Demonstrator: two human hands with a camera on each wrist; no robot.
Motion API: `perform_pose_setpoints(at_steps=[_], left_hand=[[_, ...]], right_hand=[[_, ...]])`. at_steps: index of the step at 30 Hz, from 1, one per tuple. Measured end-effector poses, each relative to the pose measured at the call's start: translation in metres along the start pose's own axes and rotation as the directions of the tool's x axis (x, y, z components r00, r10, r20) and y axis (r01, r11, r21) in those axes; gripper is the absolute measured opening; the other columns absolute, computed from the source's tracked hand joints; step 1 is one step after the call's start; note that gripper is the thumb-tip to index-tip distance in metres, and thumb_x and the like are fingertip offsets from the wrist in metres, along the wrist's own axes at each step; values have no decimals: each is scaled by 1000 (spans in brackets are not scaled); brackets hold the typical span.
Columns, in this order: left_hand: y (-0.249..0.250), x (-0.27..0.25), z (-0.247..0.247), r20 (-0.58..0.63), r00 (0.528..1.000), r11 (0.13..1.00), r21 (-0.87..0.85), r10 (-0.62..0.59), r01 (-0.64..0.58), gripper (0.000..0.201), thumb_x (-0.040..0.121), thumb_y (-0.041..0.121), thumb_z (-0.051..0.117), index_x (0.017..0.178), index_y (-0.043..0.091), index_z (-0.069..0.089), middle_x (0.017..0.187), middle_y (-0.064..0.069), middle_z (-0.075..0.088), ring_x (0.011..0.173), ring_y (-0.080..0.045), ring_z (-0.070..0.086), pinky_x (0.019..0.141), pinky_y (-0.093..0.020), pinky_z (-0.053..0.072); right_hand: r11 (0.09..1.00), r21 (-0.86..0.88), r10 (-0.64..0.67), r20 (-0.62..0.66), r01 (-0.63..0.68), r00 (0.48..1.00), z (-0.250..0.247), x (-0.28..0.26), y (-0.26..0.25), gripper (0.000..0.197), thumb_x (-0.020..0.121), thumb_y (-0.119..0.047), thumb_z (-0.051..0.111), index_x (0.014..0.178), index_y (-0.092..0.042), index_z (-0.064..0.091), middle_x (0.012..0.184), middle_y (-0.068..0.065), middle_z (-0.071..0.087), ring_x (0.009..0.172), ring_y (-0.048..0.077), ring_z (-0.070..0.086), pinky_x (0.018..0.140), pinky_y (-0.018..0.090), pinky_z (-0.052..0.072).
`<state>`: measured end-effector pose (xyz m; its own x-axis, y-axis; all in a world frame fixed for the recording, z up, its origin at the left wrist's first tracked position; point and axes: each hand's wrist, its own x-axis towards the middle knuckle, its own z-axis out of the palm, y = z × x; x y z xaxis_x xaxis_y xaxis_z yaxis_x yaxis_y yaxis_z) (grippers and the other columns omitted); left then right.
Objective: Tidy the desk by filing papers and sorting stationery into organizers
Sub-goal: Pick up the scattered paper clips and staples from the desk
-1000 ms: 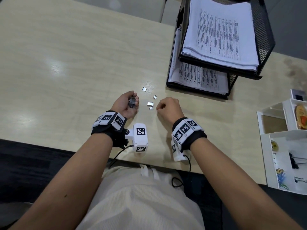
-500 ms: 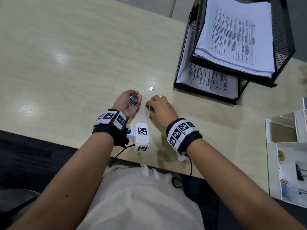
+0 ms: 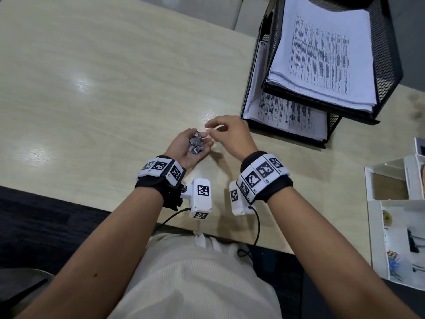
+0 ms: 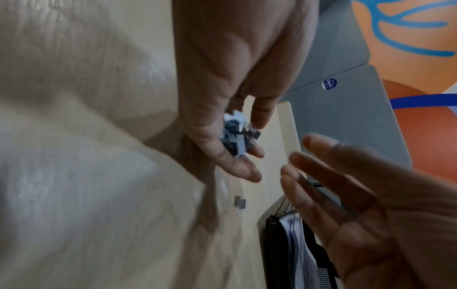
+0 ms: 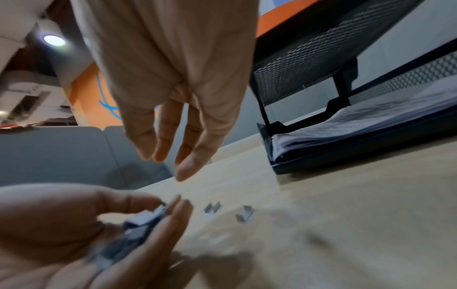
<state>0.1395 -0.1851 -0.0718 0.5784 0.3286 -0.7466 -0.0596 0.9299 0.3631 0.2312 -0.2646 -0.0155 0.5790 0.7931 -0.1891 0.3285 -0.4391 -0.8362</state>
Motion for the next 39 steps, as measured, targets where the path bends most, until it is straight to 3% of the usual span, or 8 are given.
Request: perform_pose_setpoints(at_steps=[4,8,14,22,26,30,34,39], left_hand=[[4,-2,-4,-36,999,1000,-4,22,-22,38,98,24,35,68,7,50,44,-5,59,38,-10,59,43,-13,50],[11,-4,-10,-51,998,998,-36,49,-51,34,97,21,38,70,6,52,45,-3,57,38,-9,57,43,-13,49],[13,-8,-16,-72,994,997,8,76,-76,28,96,14,37,76,5,56,44,-2,57,35,-6,55,39,-10,46],[14,-12,-25,-99,994,995,94,46,-36,35,97,22,31,65,15,44,37,6,47,27,-3,40,28,-9,28],[0,-10,-9,-103,995,993,121,9,3,35,97,22,31,65,16,44,37,6,47,28,-3,41,29,-9,31],[-34,-2,34,-40,996,979,181,-84,90,35,96,22,34,64,15,45,38,3,48,30,-4,44,31,-9,37],[-92,3,96,59,982,939,309,-181,154,34,97,19,34,67,13,49,39,1,51,31,-6,48,33,-12,41],[-179,-2,183,183,936,843,510,-300,170,35,99,19,31,68,12,47,38,3,51,32,-5,50,39,-11,44]], right_hand=[[956,-282,81,-2,-78,997,-8,19,29,25,82,-3,58,103,-5,70,104,14,69,97,25,61,91,27,45],[857,-514,28,92,24,995,4,17,47,25,81,1,50,98,-2,69,104,17,62,101,33,55,88,34,45],[851,-524,-8,43,29,999,9,43,24,17,82,1,51,86,2,67,103,20,62,97,32,58,79,31,45],[749,-624,-122,202,224,972,34,36,33,19,82,10,44,89,4,61,108,18,56,102,32,50,71,31,35],[814,-545,-177,95,200,980,15,-1,61,16,78,13,47,85,7,60,102,22,58,94,34,54,74,36,41],[920,-391,-38,-130,-16,991,-24,-53,91,12,74,12,49,72,4,57,90,18,57,78,29,54,71,31,42],[942,-91,250,-451,-323,857,-88,-106,120,10,72,9,53,67,2,58,80,12,57,71,20,51,66,24,41],[897,107,380,-680,-428,627,-189,-161,150,2,72,5,62,74,5,63,78,16,66,73,20,56,73,28,48]])
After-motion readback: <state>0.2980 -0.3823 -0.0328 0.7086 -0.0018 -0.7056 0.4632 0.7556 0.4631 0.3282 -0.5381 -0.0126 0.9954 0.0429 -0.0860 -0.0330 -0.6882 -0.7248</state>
